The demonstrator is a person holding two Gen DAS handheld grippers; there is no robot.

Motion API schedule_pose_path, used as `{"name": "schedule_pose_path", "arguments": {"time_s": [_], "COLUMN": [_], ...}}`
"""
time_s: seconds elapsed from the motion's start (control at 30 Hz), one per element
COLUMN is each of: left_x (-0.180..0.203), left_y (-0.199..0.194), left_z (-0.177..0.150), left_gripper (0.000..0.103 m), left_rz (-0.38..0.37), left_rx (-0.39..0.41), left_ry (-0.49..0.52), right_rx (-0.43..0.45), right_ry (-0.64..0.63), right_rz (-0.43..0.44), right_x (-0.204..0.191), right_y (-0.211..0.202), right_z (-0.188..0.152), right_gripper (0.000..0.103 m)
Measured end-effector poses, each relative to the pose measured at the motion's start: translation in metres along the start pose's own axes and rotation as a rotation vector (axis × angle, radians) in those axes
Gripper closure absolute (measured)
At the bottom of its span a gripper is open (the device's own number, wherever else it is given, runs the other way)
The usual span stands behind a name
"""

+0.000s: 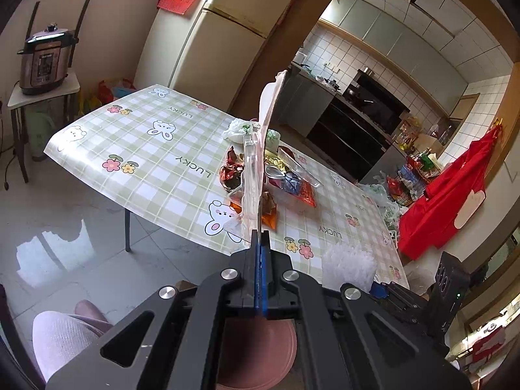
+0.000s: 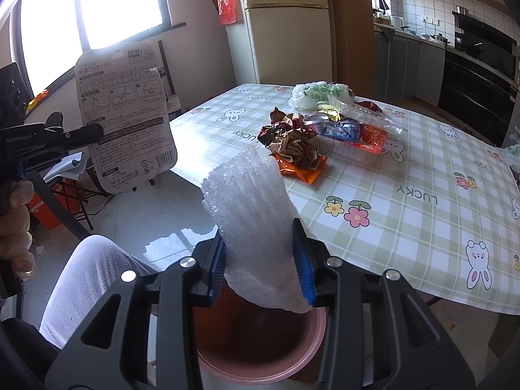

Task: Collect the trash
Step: 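Carry the bubble wrap over the brown bin and open the right gripper, then lower the printed card into the bin and open the left gripper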

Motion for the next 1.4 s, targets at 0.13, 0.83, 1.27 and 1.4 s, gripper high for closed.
{"name": "schedule_pose_path", "arguments": {"time_s": [0.13,0.83,1.27,1.4], "left_x": [-0.004,-0.012,-0.010,-0.010], "left_y": [-0.005,0.002,0.009,0.011], "left_z": [-0.002,-0.014,-0.020,-0.022], "left_gripper": [0.102,0.102,0.102,0.102], "left_rz": [-0.001,-0.017,-0.028,-0.029], "left_rx": [0.005,-0.033,-0.064,-0.073], "left_ry": [-0.001,-0.006,0.004,0.006], "right_rx": [0.001,-0.024,-0.014,0.003], "right_ry": [-0.002,-0.010,-0.026,-0.027], "right_rz": [-0.007,0.012,0.037,0.043], "right_x": [-0.003,-0.011,-0.019,-0.019], "right_y": [-0.006,-0.012,-0.011,-0.012], "right_z": [-0.003,-0.006,-0.003,-0.001], "right_gripper": [0.063,0.057,0.034,0.015]}}
Point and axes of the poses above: each gripper's, at about its wrist camera, not at the fingertips, and y roughly the way its jaws point, x to its right, z to its top, the point moved 4 cm from there along y, roughly the way its jaws point, and after that the axes turned 6 degrees about -y, right-handed, at the moved point
